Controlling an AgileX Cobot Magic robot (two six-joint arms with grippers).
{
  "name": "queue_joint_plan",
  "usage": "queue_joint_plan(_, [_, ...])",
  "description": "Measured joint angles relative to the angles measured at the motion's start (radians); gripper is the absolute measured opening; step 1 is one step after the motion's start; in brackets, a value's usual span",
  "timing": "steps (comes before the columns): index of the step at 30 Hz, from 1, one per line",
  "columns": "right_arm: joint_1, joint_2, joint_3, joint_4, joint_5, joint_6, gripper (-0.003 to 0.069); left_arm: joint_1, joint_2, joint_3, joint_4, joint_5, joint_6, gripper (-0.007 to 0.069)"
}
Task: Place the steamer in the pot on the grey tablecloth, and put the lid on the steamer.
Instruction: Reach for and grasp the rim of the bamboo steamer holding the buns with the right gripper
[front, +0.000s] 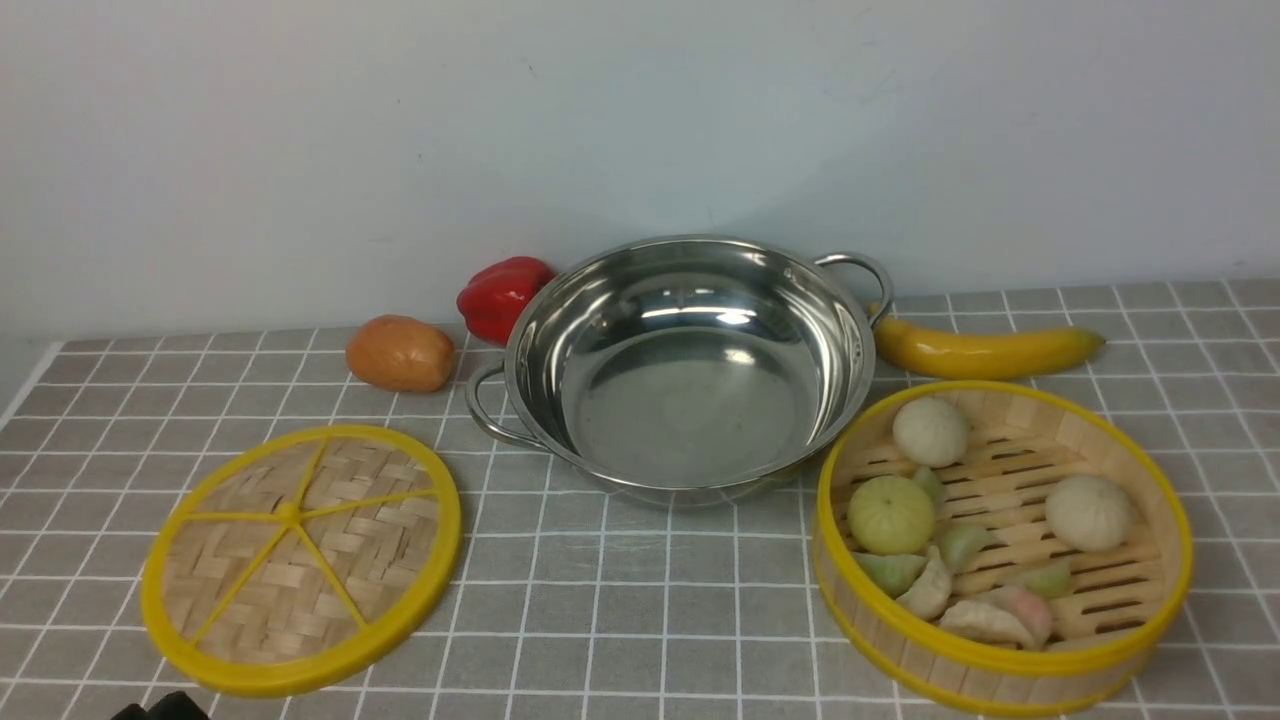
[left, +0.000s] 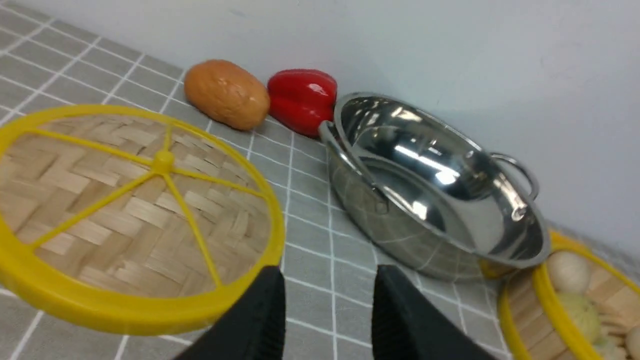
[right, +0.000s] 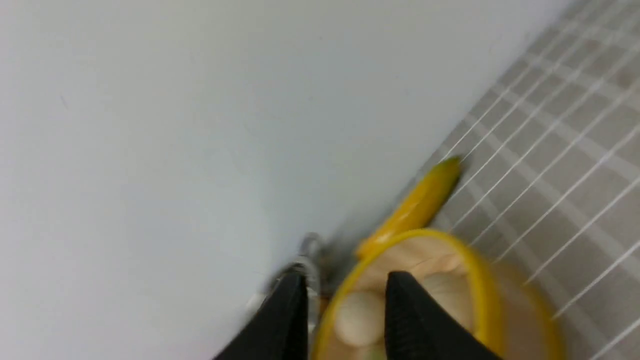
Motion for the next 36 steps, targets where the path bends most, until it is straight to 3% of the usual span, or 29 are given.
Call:
queue_joint_plan(2, [0.0, 0.0, 0.0, 0.094, -0.001, 0.026, 0.024, 0.0, 0.0, 0.0, -0.016, -0.074, 0.009, 0.0243])
queue_joint_plan(12, [0.0, 0.0, 0.0, 0.179, -0.013, 0.04, 0.024, 0.0, 0.0, 0.0, -0.095, -0.168, -0.028, 0.0243])
queue_joint_plan(19, [0.0, -0.001, -0.088, 0.194, -0.061, -0.215, 0.024, 0.0, 0.0, 0.0, -0.133, -0.263, -0.033, 0.0243])
queue_joint_plan(20, [0.0, -0.002, -0.166, 0.191, -0.064, -0.33, 0.024, 0.0, 0.0, 0.0, -0.134, -0.294, -0.033, 0.0243])
queue_joint_plan(23, [0.0, 0.011, -0.262, 0.18, -0.04, -0.449, 0.024, 0.0, 0.0, 0.0, -0.135, -0.309, -0.035, 0.0243])
queue_joint_plan(25, [0.0, 0.094, -0.389, 0.159, 0.074, -0.574, 0.024, 0.0, 0.0, 0.0, -0.136, -0.314, -0.035, 0.0243])
queue_joint_plan(28, [0.0, 0.265, -0.516, 0.098, 0.306, -0.639, 0.024, 0.0, 0.0, 0.0, -0.136, -0.313, -0.035, 0.0243])
queue_joint_plan(29, [0.0, 0.278, -0.524, 0.092, 0.306, -0.64, 0.024, 0.0, 0.0, 0.0, -0.136, -0.313, -0.035, 0.0243])
queue_joint_plan(32, [0.0, 0.545, -0.66, -0.055, 0.539, -0.624, 0.024, 0.0, 0.0, 0.0, -0.137, -0.275, -0.035, 0.0243])
queue_joint_plan(33, [0.0, 0.545, -0.66, -0.055, 0.548, -0.624, 0.024, 0.0, 0.0, 0.0, -0.137, -0.27, -0.035, 0.0243])
queue_joint_plan(36, [0.0, 0.79, -0.762, -0.206, 0.659, -0.554, 0.024, 0.0, 0.0, 0.0, -0.137, -0.201, -0.035, 0.0243])
